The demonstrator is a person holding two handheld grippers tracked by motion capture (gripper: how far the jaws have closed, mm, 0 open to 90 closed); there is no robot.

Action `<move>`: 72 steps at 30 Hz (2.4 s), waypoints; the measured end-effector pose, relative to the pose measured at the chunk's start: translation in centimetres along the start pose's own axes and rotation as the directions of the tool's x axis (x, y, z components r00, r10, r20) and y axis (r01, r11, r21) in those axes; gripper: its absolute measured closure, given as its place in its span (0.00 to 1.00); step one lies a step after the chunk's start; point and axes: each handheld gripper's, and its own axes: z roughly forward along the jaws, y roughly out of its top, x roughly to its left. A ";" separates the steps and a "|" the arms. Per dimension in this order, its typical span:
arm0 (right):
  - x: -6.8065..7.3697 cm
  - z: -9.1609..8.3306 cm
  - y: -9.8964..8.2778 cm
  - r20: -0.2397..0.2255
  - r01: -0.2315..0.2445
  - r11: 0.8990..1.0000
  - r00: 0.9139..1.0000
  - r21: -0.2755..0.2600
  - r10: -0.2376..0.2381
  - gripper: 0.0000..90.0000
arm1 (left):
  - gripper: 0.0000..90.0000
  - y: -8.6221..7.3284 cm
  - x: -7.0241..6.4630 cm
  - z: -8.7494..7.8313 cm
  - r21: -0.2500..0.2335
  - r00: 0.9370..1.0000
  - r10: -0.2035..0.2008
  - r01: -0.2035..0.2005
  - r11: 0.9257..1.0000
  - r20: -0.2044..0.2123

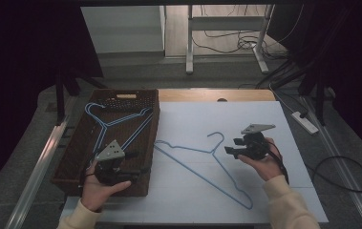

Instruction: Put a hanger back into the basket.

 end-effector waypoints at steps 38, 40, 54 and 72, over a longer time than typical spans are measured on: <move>-3.9 9.4 4.0 0.132 0.030 0.943 0.988 0.331 -0.077 1.00 | 0.34 0.0 -0.6 0.4 0.013 0.999 0.017 -0.018 1.000 0.033; -4.0 9.1 3.8 0.133 0.026 0.939 0.988 0.344 -0.076 1.00 | 0.34 0.0 -0.7 0.4 0.014 0.999 0.017 -0.018 1.000 0.033; -3.6 4.8 0.4 0.177 -0.044 0.909 0.984 0.414 -0.033 1.00 | 0.35 0.2 -0.8 0.3 0.013 0.999 0.024 -0.024 1.000 0.036; -0.5 -0.6 -5.1 0.110 -0.148 0.915 0.987 0.375 0.114 1.00 | 0.35 0.4 -0.8 0.0 0.005 0.999 0.024 -0.025 1.000 0.028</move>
